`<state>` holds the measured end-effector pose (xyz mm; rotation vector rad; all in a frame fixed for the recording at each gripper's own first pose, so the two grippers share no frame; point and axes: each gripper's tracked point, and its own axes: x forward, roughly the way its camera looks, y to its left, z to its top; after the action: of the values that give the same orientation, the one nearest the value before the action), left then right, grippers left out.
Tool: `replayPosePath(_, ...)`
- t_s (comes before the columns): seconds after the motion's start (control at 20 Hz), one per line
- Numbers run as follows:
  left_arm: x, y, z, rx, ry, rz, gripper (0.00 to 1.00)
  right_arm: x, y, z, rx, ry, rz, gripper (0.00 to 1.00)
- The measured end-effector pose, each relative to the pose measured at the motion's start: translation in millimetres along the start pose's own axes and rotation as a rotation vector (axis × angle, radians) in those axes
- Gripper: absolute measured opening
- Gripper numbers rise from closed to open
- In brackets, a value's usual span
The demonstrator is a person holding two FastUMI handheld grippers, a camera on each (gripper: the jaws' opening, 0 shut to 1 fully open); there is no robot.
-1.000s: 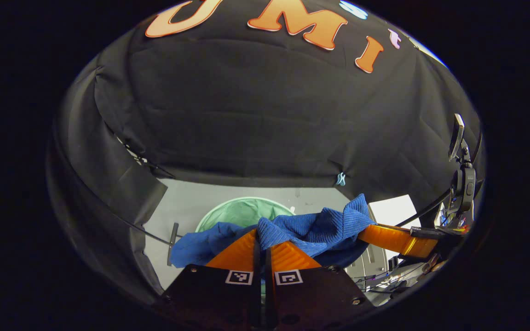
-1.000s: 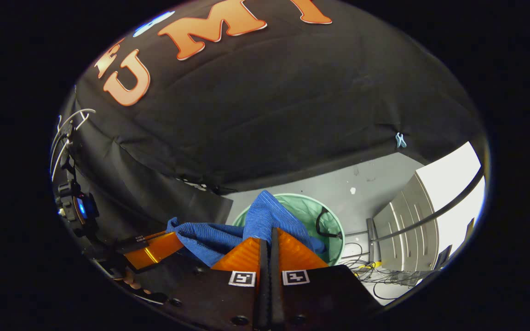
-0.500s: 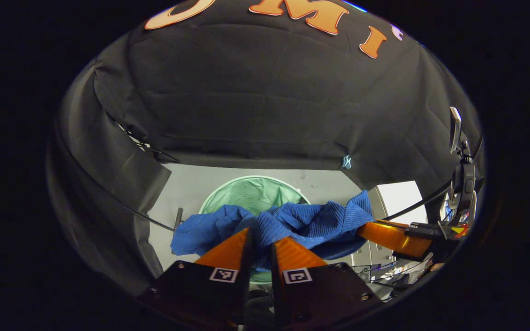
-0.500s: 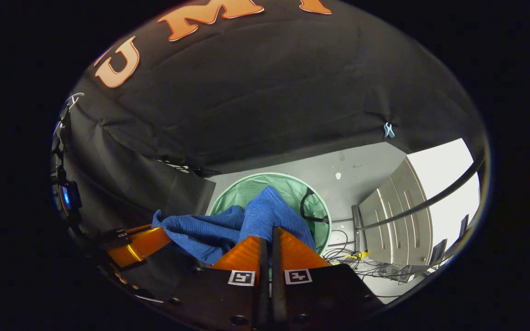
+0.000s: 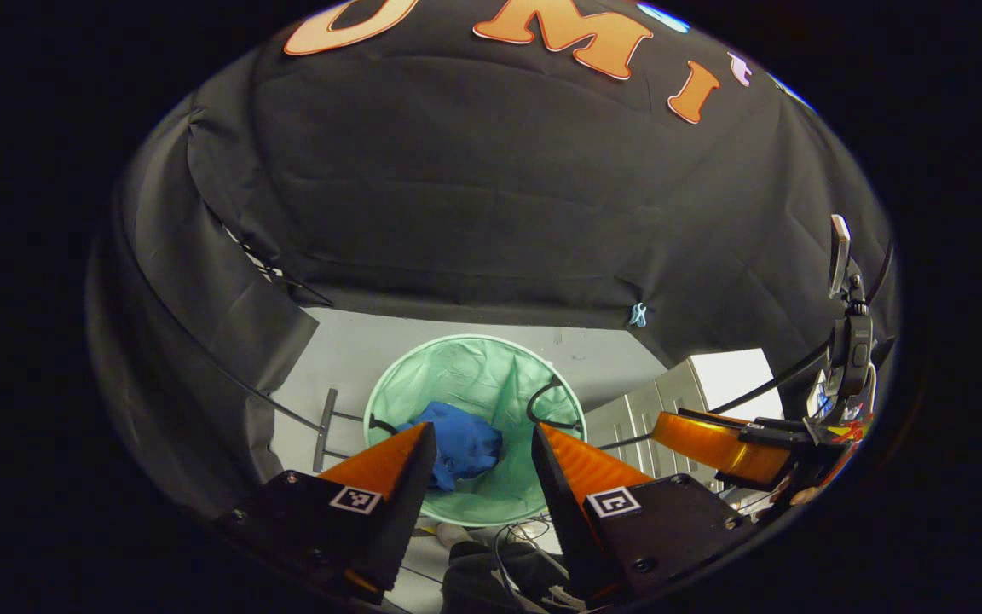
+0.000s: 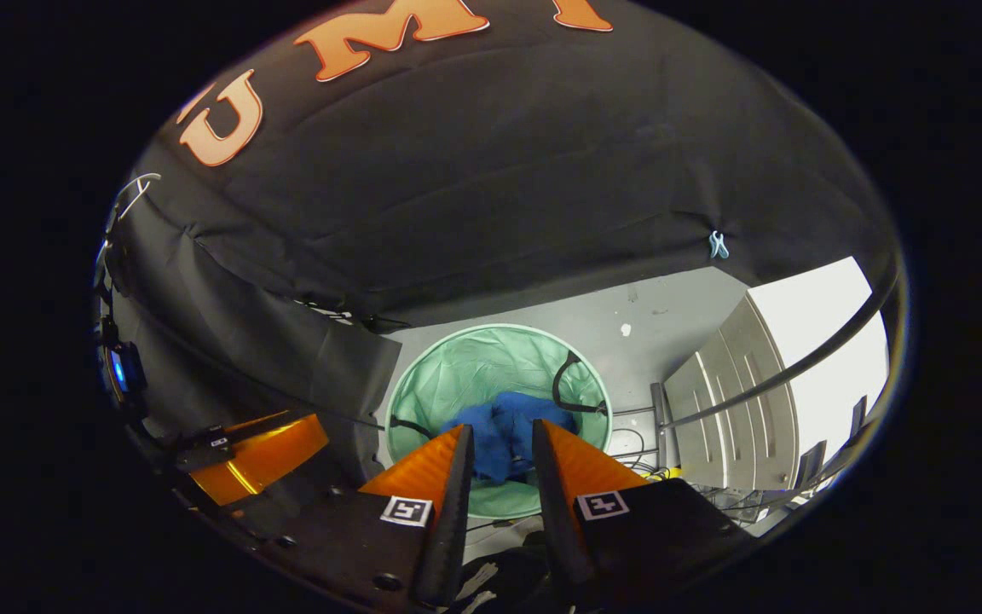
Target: Grasp the clothes on the hanger with both hands and then place them into the laundry hamper below.
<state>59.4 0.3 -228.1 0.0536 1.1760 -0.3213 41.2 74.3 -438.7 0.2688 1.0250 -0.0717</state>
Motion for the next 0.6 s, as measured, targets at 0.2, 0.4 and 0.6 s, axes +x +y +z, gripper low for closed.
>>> replayPosePath(0.2,-15.1,0.0,4.4,-0.011,-0.016,0.013,0.87,-11.8,-2.2,-2.2,-0.010,-0.016,-0.010,0.63)
replayPosePath(0.4,-30.0,-3.5,14.5,-0.022,-0.058,0.031,0.96,-34.2,-12.0,11.5,-0.022,-0.073,-0.026,0.85)
replayPosePath(0.6,-59.2,-17.5,39.9,-0.010,-0.158,0.038,0.96,-65.9,-22.3,37.0,-0.062,-0.165,-0.052,0.99)
